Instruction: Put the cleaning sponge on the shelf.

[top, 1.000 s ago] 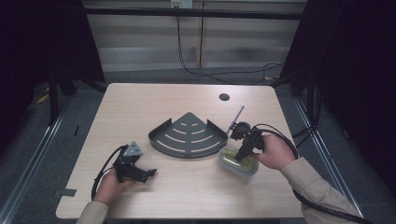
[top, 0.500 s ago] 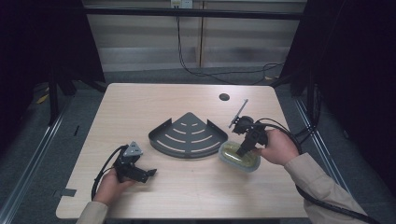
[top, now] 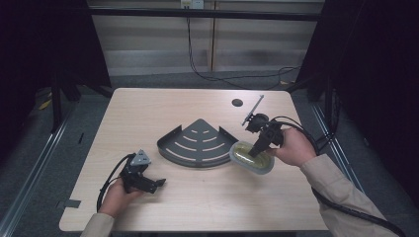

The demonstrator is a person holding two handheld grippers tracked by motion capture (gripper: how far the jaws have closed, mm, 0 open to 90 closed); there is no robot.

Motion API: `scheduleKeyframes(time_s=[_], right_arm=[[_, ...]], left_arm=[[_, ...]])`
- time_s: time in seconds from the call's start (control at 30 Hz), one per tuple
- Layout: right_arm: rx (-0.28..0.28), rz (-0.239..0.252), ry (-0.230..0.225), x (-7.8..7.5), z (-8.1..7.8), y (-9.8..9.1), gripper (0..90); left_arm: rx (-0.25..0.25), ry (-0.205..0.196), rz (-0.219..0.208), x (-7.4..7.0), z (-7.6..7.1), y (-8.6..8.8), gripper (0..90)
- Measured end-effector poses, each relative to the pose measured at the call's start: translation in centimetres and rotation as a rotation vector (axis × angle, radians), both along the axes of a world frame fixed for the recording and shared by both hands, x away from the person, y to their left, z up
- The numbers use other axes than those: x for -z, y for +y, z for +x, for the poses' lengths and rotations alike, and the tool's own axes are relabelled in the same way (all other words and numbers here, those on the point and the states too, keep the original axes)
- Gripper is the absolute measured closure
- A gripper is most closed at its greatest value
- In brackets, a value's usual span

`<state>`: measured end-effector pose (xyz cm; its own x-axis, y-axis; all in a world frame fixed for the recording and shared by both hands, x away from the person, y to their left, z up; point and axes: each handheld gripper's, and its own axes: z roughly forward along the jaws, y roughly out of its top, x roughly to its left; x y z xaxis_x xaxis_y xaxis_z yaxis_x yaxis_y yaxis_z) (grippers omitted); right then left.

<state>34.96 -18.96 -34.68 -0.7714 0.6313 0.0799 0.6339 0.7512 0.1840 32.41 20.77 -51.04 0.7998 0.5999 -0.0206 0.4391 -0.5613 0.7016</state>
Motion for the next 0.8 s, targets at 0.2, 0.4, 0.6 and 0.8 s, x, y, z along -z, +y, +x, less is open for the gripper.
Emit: scheduleKeyframes(time_s=[0.2, 0.4, 0.6, 0.8], right_arm=[[0.005, 0.007, -0.013, -0.6, 0.5, 0.2, 71.2], [0.017, 0.013, -0.024, -0.8, 1.2, 0.4, 71.2], [0.021, 0.011, -0.028, -1.0, 1.8, 1.0, 71.2], [0.019, 0.014, -0.044, -1.1, 2.3, 1.7, 71.2]], left_arm=[[0.0, 0.001, 0.0, 0.0, 0.0, 0.0, 0.2], [0.0, 0.001, 0.0, 0.0, 0.0, 0.0, 0.2], [0.002, 0.003, 0.002, 0.0, 0.0, 0.0, 0.2], [0.001, 0.003, 0.002, 0.0, 0.0, 0.0, 0.2]])
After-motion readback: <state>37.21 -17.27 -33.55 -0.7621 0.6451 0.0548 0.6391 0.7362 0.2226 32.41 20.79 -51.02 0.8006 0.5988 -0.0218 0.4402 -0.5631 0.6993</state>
